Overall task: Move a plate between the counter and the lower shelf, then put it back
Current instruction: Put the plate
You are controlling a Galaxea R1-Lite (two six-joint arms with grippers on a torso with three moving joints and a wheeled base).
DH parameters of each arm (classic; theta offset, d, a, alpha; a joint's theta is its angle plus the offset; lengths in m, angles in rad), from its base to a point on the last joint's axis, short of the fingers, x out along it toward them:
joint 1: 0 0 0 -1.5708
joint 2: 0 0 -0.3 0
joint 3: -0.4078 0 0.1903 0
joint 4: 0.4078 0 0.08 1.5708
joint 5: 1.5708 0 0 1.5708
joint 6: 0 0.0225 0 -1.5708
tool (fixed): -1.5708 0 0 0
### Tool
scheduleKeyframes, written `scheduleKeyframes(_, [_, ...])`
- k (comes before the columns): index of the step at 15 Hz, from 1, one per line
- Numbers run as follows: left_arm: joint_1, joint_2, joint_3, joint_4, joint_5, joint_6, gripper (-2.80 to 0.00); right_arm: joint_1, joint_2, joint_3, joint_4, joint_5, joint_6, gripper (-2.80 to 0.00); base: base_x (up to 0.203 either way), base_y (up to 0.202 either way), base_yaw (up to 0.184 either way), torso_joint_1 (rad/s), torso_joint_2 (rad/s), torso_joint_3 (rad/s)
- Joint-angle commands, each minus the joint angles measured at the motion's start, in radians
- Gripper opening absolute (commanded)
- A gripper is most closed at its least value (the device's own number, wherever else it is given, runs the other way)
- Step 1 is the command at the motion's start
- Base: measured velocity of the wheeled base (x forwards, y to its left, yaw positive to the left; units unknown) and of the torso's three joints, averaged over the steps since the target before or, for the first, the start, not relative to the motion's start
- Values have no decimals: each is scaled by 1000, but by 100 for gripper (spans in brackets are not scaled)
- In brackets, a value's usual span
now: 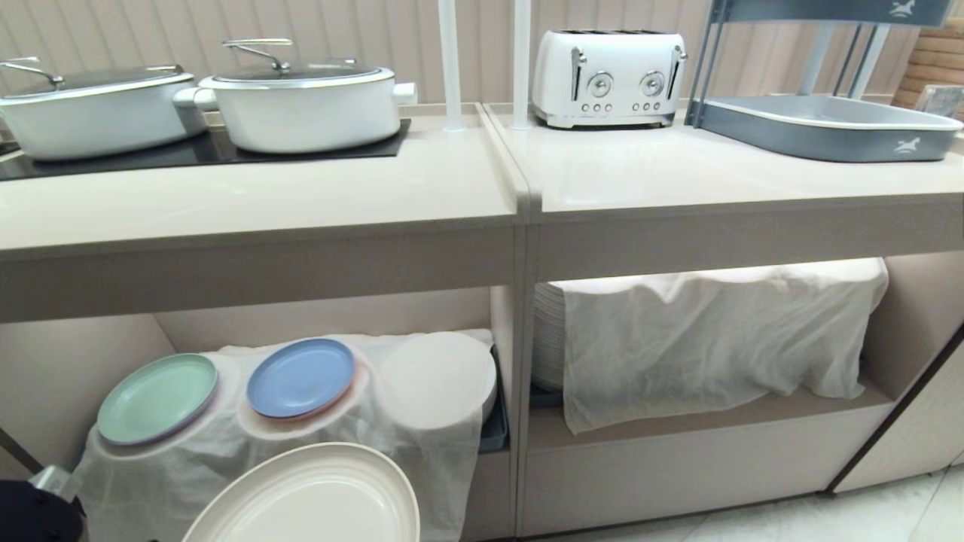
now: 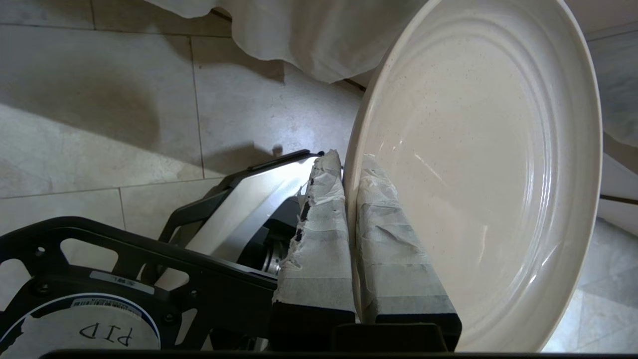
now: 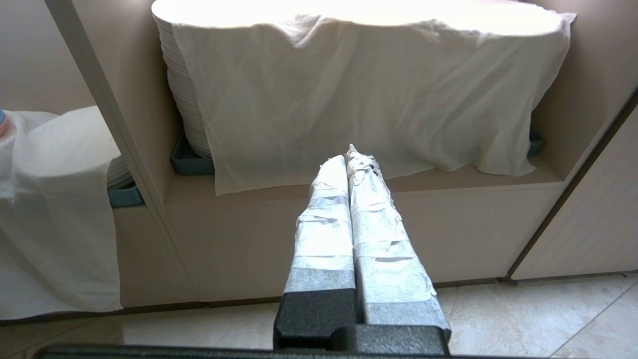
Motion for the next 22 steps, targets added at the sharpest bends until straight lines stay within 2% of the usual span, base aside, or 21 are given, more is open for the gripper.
scheduleKeyframes(1, [0,3,1,2,2,-6,-280,0,0,0,1,0,0,-280,0,0,0,185,-480,-290])
scheduleKeyframes(22, [0,6,1,0,0,-6,-280,0,0,0,0,0,1,-280,0,0,0,243,-535,-291])
